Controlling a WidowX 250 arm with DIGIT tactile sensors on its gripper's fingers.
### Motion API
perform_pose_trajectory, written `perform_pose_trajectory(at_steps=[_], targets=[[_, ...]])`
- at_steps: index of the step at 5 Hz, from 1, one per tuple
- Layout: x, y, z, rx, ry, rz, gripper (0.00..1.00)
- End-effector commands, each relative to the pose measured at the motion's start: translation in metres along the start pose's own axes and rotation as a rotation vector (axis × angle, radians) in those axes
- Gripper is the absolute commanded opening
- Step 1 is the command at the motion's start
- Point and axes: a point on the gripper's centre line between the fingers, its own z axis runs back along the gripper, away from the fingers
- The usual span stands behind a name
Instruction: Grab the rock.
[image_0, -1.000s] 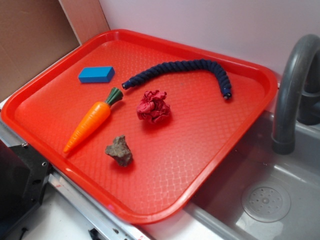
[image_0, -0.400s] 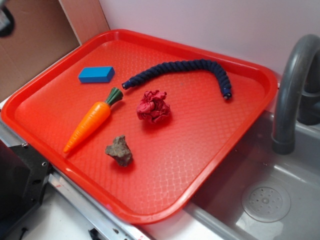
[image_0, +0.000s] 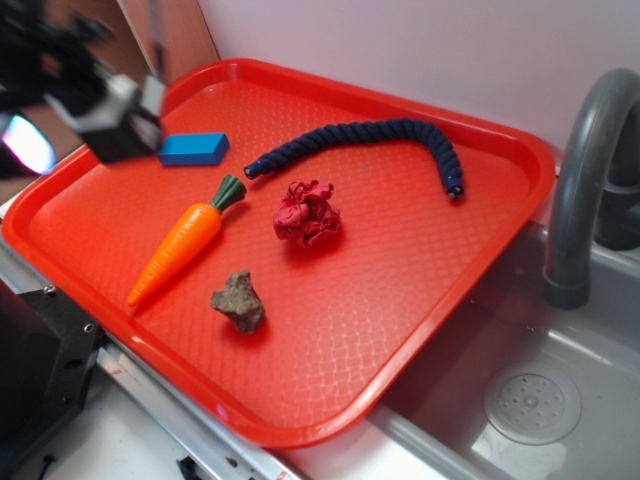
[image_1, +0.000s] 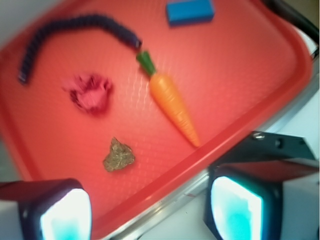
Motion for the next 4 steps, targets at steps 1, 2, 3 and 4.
perform_pose_trajectory(at_steps=[1,2,3,4], targets=[[0.011,-0.021,-0.048,0.010,-0.013,0.006,1.00],[0.015,-0.026,-0.077,0.035,0.018,-0.018,1.00],[0.017,-0.027,-0.095,0.049,0.039,-0.027,1.00],[0.015,-0.030,-0.112,0.077,0.072,-0.110,1.00]])
